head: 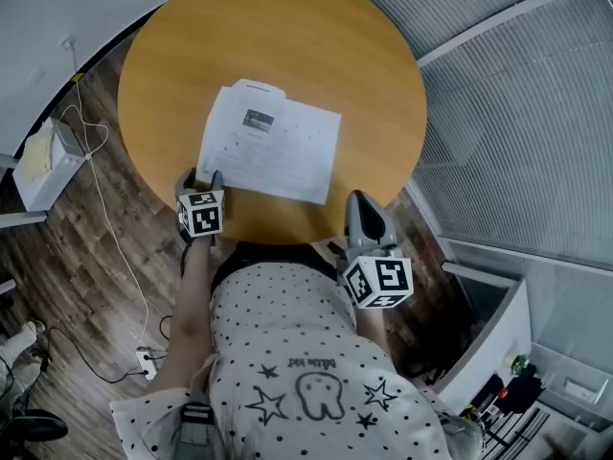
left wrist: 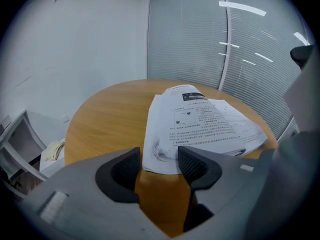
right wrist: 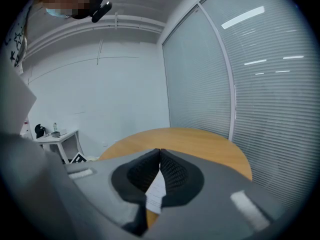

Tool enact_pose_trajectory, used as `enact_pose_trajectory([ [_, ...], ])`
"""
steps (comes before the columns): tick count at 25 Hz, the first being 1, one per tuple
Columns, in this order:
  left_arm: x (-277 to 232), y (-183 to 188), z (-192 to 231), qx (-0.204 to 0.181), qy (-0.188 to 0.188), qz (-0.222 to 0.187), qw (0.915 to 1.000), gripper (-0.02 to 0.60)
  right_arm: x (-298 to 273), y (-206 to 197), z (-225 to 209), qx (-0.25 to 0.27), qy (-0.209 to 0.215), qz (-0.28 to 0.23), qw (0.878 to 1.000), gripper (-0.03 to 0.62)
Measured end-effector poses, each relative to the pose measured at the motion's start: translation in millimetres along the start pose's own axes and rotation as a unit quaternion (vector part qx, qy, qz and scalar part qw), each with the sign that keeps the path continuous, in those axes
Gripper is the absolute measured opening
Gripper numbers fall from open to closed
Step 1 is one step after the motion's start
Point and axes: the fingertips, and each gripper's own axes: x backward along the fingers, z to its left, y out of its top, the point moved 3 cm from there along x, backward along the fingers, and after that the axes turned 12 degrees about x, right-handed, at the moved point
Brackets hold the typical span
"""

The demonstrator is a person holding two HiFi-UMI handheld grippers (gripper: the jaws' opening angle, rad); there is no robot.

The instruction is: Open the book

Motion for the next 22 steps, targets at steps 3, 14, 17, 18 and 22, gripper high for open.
enact_pose_trajectory([
  [3, 0, 1, 0, -0.006, 0.0, -0.001, 1.0, 0.253, -2, 0, 2, -0.001, 0.004, 0.0, 1.0, 0.005],
  [14, 18, 17, 3, 0.003, -0.01, -0.024, 0.9996, 0.252, -10, 2, 8, -0.004, 0.005, 0.0, 1.0, 0.005],
  [17, 21, 23, 4, 0.01, -0.017, -0.032, 0.9993, 0.225, -13, 4, 9, -0.002, 0.007, -0.001, 1.0, 0.005],
  [18, 22, 27, 3, 0.012, -0.018, -0.036, 0.9991, 0.205, -14, 4, 10, -0.002, 0.009, -0.002, 1.0, 0.003],
  [22, 31, 47, -1, 0.017, -0.025, -0.061, 0.9977, 0.174, -16, 7, 12, -0.002, 0.012, -0.005, 1.0, 0.005],
])
